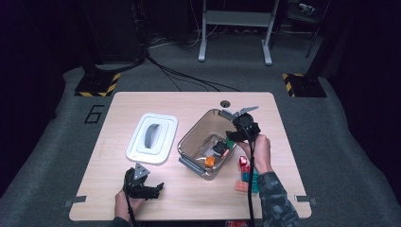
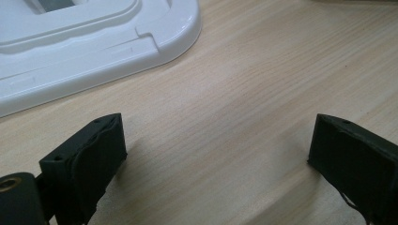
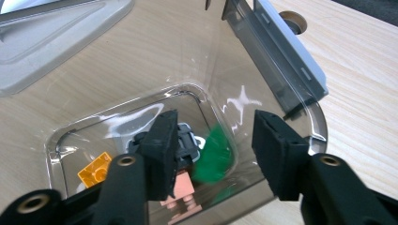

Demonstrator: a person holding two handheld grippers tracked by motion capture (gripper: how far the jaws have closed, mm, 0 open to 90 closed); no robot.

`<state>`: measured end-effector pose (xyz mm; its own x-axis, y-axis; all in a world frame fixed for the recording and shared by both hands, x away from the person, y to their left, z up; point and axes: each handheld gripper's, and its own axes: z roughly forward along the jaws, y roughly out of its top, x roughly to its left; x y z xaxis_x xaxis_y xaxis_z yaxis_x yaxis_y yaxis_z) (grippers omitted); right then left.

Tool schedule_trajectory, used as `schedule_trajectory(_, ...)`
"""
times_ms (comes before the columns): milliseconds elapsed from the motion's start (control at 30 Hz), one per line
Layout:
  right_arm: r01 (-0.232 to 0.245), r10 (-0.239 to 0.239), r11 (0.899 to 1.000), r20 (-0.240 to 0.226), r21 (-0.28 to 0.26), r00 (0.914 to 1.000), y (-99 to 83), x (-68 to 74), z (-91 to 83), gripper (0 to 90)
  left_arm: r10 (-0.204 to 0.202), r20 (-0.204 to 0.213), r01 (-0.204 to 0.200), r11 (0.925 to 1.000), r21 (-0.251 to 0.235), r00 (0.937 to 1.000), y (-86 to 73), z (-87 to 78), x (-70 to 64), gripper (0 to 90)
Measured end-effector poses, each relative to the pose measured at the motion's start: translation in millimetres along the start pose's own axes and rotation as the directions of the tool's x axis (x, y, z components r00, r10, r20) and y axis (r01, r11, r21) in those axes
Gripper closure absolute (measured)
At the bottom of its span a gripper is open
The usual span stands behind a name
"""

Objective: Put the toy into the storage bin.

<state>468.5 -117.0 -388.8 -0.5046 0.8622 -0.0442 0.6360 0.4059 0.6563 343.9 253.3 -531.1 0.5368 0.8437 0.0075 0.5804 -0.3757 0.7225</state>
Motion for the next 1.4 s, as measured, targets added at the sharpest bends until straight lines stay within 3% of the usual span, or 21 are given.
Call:
schedule_trajectory(67,-0.005,0.005,1.000,0.000,-0.006,1.0000,-0.8,0.5,-3.4,47.3,0.000,0.000,0.000,1.0000,0.000,1.0000,0.0,0.0,0.0,4.2)
schedule_trajectory(333,-0.022,0.020,0.999,-0.038,-0.049,0.9991,-10.2,-1.4,-28.3,21.6,0.000,-0.001,0.000,1.0000,0.000,1.0000,0.0,-0.2,0.1,4.5)
schedule_trajectory(467,-0.039,0.036,0.997,-0.046,-0.067,0.9983,-19.5,-3.0,-42.2,15.3,0.000,-0.001,0.000,1.0000,0.000,1.0000,0.0,-0.2,0.1,4.5)
schedule_trajectory(600,-0.045,0.042,0.996,-0.047,-0.078,0.9980,-32.3,-7.9,-51.5,14.7,0.000,-0.001,0.000,1.0000,-0.001,1.0000,0.0,-0.1,0.1,4.5)
schedule_trajectory(700,-0.079,0.076,0.995,-0.040,-0.063,0.9963,-47.8,-13.8,-55.7,13.4,0.000,-0.001,0.000,1.0000,0.000,1.0000,0.0,-0.1,0.1,4.5)
schedule_trajectory(833,-0.115,0.113,0.992,-0.040,-0.059,0.9928,-65.4,-22.3,-56.1,10.4,0.000,-0.001,0.000,1.0000,-0.001,1.0000,0.0,-0.1,0.1,4.5)
schedule_trajectory(1067,-0.195,0.195,0.981,-0.047,0.002,0.9796,-103.9,-32.1,-46.7,2.9,-0.001,-0.001,0.001,1.0000,-0.001,1.0000,0.0,-0.1,0.1,4.5)
schedule_trajectory(1167,-0.236,0.237,0.971,-0.009,0.043,0.9715,-120.7,-33.9,-37.4,0.0,-0.001,-0.001,0.001,1.0000,0.000,1.0000,0.0,-0.1,0.1,4.5)
schedule_trajectory(1267,-0.274,0.275,0.959,-0.004,0.076,0.9615,-133.2,-33.7,-30.3,0.0,0.000,-0.001,0.000,1.0000,0.000,1.0000,0.0,-0.1,0.1,4.5)
schedule_trajectory(1400,-0.267,0.268,0.958,0.013,0.105,0.9635,-146.9,-30.8,-19.2,0.9,0.000,-0.001,0.000,1.0000,0.000,1.0000,0.0,-0.1,0.0,4.5)
